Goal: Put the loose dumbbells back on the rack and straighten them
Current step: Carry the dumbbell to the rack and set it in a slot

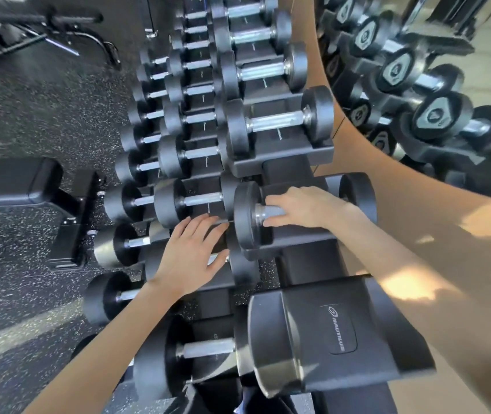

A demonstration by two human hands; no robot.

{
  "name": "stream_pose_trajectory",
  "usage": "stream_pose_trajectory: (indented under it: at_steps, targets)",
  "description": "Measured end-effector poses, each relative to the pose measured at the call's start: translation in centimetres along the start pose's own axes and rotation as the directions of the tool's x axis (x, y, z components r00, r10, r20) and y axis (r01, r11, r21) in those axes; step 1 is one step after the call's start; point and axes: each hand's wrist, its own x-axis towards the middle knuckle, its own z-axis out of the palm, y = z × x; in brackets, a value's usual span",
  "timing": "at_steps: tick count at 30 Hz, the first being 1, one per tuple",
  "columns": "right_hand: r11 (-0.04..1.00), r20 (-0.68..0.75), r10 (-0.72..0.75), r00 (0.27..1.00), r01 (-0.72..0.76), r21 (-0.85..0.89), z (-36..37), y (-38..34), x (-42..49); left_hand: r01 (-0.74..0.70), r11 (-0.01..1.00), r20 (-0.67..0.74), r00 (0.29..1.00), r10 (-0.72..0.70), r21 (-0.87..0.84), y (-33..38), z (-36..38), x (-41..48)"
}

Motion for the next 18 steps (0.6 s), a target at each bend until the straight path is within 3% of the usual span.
stream_pose_trajectory:
  at_steps: [5,7,8,9,11,18]
  targets:
    - [0.998,0.014,0.024,1.0,-0.025,0.051,-0.2,1.6,1.4,0.028,1.0,-0.009,1.0,-0.028,-0.003,-0.2,0.4,-0.5]
    - [0.998,-0.108,0.059,0.992,-0.062,-0.022,0.9,2.4,1.5,0.036,0.999,-0.013,0.999,-0.036,-0.009,-0.1,0.8,-0.7]
    - [0.994,-0.244,0.059,0.968,-0.08,-0.079,1.9,2.9,1.6,0.037,0.999,-0.016,0.999,-0.037,-0.015,0.0,1.1,-0.8]
    - [0.986,-0.394,0.011,0.919,-0.075,-0.147,3.0,3.3,1.7,0.041,0.999,-0.022,0.999,-0.041,-0.022,0.1,1.3,-0.8]
    - [0.98,-0.531,-0.034,0.847,-0.078,-0.186,4.2,3.5,1.8,0.052,0.998,-0.03,0.998,-0.053,-0.037,0.5,1.8,-0.9]
    - [0.998,-0.606,-0.02,0.796,-0.02,-0.059,4.0,3.8,2.0,0.081,0.997,-0.047,0.996,-0.082,-0.018,0.9,1.8,-0.8]
